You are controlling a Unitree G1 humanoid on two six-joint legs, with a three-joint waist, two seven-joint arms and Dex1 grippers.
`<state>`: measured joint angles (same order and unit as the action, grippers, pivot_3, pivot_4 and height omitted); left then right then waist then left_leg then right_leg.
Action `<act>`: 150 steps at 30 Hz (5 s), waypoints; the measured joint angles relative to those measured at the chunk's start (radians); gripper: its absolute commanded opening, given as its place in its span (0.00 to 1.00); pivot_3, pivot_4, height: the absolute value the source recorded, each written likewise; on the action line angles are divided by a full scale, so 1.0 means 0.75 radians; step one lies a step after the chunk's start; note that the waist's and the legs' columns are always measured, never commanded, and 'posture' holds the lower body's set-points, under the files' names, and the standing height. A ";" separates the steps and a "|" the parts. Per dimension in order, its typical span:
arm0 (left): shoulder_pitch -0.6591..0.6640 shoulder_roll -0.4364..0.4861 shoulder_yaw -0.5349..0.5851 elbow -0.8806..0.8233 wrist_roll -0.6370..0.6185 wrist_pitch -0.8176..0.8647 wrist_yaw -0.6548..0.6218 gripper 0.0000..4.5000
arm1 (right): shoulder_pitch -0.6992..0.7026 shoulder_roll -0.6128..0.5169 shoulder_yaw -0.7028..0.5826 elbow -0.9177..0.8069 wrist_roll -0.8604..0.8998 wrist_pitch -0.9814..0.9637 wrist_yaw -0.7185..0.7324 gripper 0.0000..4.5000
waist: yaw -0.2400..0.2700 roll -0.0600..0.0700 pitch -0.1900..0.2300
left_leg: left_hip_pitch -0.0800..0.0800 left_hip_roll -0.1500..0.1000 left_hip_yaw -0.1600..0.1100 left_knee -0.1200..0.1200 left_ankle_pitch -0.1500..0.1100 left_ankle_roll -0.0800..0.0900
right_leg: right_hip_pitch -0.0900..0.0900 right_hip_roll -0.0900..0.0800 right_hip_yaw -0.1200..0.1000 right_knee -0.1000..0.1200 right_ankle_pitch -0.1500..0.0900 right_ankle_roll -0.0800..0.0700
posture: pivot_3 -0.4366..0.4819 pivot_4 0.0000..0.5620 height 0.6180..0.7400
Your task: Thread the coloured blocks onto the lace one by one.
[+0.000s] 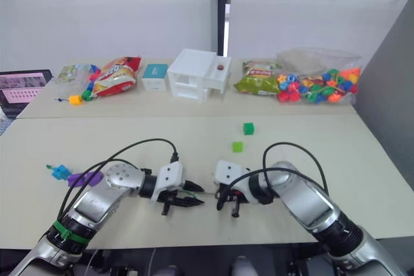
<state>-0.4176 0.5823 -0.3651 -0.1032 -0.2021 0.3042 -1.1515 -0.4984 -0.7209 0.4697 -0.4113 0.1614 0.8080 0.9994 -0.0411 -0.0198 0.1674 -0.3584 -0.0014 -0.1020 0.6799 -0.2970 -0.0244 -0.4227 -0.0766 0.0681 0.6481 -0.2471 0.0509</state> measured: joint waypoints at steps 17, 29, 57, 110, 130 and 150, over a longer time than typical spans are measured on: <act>0.004 -0.008 0.015 0.002 0.000 0.021 0.000 0.00 | 0.069 0.025 -0.034 -0.028 0.005 0.010 -0.074 0.15 | 0.000 0.000 0.000 | 0.000 0.000 0.000 0.000 0.000 0.000 | 0.000 0.000 0.000 0.000 0.000 0.000 | 0.48 0.27 1.00; 0.083 0.082 0.110 -0.076 -0.039 0.072 0.001 0.00 | 0.341 0.541 -0.592 -0.220 0.117 0.273 -0.682 0.99 | -0.001 0.001 0.000 | 0.001 0.000 -0.001 -0.001 0.000 0.000 | -0.001 0.000 0.000 0.002 0.000 0.000 | 0.48 0.27 1.00; 0.139 0.131 0.177 -0.153 -0.049 0.141 0.040 0.00 | 0.051 1.067 -0.635 0.719 -0.185 -0.470 -1.429 0.27 | -0.040 0.002 -0.001 | 0.004 0.001 -0.001 -0.006 0.001 -0.001 | -0.001 0.001 0.001 0.002 0.000 0.000 | 0.48 0.27 1.00; 0.149 0.141 0.167 -0.289 -0.102 0.252 0.036 0.00 | -0.225 -0.021 0.013 0.697 -0.145 -0.892 0.459 0.99 | -0.002 0.000 -0.001 | 0.002 0.001 0.001 -0.003 0.000 0.000 | 0.001 0.000 0.001 -0.003 0.000 0.000 | 0.48 0.27 1.00; 0.019 0.086 0.063 -0.317 -0.043 0.414 0.180 0.00 | -0.131 0.036 -0.070 0.571 -0.207 -0.778 0.402 0.25 | -0.008 -0.002 -0.002 | 0.007 0.001 0.001 -0.002 0.000 0.000 | 0.005 0.001 0.001 0.000 0.000 0.000 | 0.48 0.27 1.00; -0.039 0.046 -0.035 -0.303 0.026 0.460 0.239 0.00 | 0.005 0.035 -0.089 0.240 -0.291 -0.472 0.248 0.25 | -0.004 -0.002 -0.002 | 0.006 0.001 0.000 -0.002 0.000 0.000 | 0.005 0.001 0.001 0.000 0.000 0.000 | 0.48 0.27 1.00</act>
<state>-0.4466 0.6168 -0.3911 -0.3302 -0.1826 0.6491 -0.9724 -0.4946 -0.6943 0.4032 -0.2316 -0.0567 0.4540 1.1853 -0.0444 -0.0213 0.1660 -0.3537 -0.0008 -0.1016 0.6782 -0.2971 -0.0244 -0.4191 -0.0759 0.0688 0.6478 -0.2471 0.0509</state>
